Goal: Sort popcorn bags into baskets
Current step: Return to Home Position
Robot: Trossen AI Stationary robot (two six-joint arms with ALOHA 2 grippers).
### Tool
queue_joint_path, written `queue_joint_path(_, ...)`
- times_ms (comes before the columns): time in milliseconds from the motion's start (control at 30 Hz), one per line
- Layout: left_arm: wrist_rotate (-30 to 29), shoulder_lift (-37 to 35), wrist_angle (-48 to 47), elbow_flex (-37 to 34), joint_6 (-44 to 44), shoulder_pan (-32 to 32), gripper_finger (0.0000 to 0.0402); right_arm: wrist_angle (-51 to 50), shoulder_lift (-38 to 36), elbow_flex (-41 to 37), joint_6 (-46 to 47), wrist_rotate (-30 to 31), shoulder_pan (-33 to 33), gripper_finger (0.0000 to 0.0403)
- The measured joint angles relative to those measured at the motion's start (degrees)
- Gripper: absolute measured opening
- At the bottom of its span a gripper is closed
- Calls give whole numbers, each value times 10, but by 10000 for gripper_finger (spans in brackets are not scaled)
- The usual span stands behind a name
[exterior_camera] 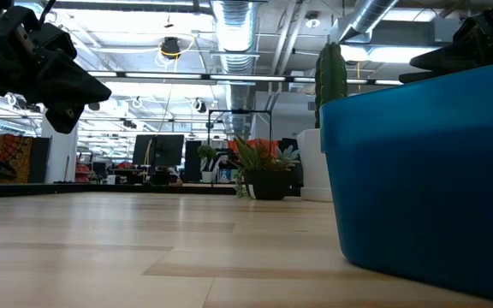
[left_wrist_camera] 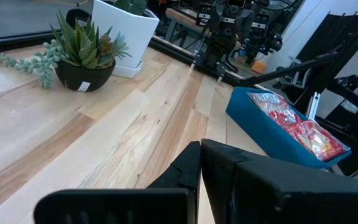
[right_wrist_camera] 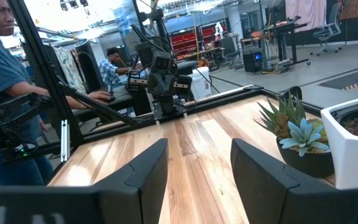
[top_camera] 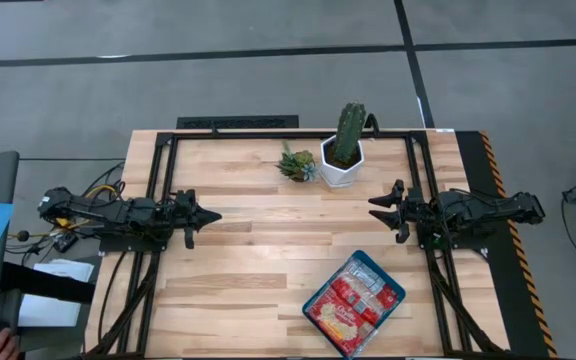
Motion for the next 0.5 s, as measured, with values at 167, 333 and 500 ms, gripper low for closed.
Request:
queue_joint_path(167, 0, 0, 0, 0, 0, 0, 2, 0, 0, 0, 0, 0, 0, 203)
queue_joint_path(333, 0, 0, 0, 0, 0, 0, 2, 0, 0, 0, 0, 0, 0, 200)
queue_joint_path(500, 0, 0, 0, 0, 0, 0, 2, 0, 0, 0, 0, 0, 0, 194)
